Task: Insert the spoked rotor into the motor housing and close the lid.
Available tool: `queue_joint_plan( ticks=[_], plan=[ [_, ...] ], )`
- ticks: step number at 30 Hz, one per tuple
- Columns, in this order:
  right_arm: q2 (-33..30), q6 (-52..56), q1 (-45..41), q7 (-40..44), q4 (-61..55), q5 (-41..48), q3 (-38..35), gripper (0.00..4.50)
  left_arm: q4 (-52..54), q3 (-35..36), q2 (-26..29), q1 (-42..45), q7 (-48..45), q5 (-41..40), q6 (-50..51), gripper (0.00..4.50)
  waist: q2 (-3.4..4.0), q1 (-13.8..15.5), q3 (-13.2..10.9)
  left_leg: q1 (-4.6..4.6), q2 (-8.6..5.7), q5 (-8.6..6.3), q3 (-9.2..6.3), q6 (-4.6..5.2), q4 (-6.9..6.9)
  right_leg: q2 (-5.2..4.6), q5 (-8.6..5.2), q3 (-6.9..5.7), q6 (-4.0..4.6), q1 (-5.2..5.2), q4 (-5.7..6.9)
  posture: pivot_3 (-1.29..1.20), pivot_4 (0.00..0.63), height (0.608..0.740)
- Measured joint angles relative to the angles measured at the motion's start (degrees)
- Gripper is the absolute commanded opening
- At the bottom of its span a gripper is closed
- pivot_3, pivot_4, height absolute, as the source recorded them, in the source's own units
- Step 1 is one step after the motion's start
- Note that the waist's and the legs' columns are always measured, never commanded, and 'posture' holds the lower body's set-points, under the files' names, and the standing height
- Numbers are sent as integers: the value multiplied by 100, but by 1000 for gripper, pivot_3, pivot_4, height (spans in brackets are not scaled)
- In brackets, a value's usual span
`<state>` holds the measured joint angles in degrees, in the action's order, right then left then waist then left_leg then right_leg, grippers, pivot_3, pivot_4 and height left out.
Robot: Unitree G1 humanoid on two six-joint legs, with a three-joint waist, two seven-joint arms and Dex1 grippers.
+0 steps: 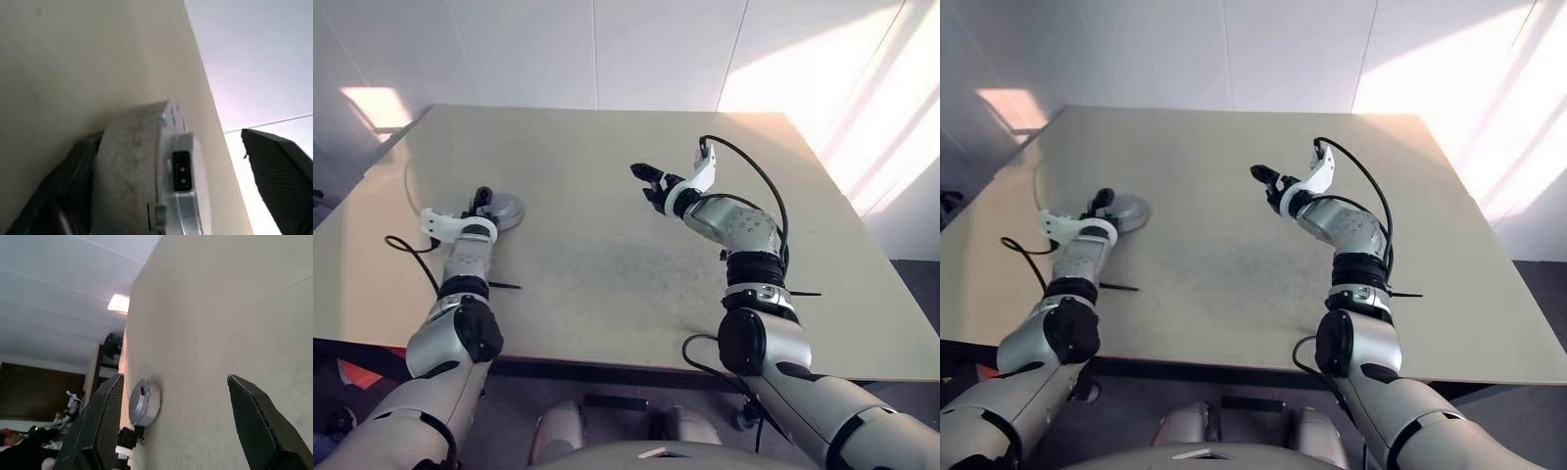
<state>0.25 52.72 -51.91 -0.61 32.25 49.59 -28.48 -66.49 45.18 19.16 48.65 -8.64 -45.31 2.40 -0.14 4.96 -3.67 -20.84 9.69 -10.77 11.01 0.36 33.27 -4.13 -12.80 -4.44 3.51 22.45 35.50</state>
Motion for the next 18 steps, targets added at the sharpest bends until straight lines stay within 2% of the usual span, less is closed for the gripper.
queue_joint_plan(
  ticks=[4,7,9,12,16,18],
  plan=[
    [-48,156,-5,244,72,-130,228,3799,-99,69,713,-78,91,161,-421,4404,0,65,0,-39,1,-1,-1,1,-1,4,0,-2,8,32,1,0,0,740],
    [-37,-92,9,490,27,-349,457,3799,-78,-26,947,-50,-3,356,-662,4404,0,202,0,-42,-5,-7,1,9,-1,-3,-1,-2,5,28,0,0,0,740],
    [-18,-572,54,658,-199,-610,645,3799,12,-266,832,-29,-360,531,-734,4404,0,342,-1,-51,-8,-7,1,9,3,-10,-4,-7,0,29,0,0,0,740],
    [-240,-1302,137,1131,-532,-1096,1060,3799,475,-1029,386,-14,-1253,943,-591,4404,-11,506,-5,-53,-18,-7,0,9,16,-25,1,-10,-6,16,1,0,0,740],
    [-1425,-2611,717,2159,-843,-2575,2393,3799,1716,-2447,-266,-175,-2619,1410,259,4404,-26,529,-8,-44,-42,-14,0,21,46,-55,6,-6,-17,-15,-6,0,0,740],
    [-1867,-2913,1014,2471,-810,-3051,2676,3799,2186,-2973,-497,-373,-2972,1607,487,4404,-26,475,-10,-42,-47,-17,1,25,52,-57,6,0,-16,-14,-5,0,0,740]
  ],
)
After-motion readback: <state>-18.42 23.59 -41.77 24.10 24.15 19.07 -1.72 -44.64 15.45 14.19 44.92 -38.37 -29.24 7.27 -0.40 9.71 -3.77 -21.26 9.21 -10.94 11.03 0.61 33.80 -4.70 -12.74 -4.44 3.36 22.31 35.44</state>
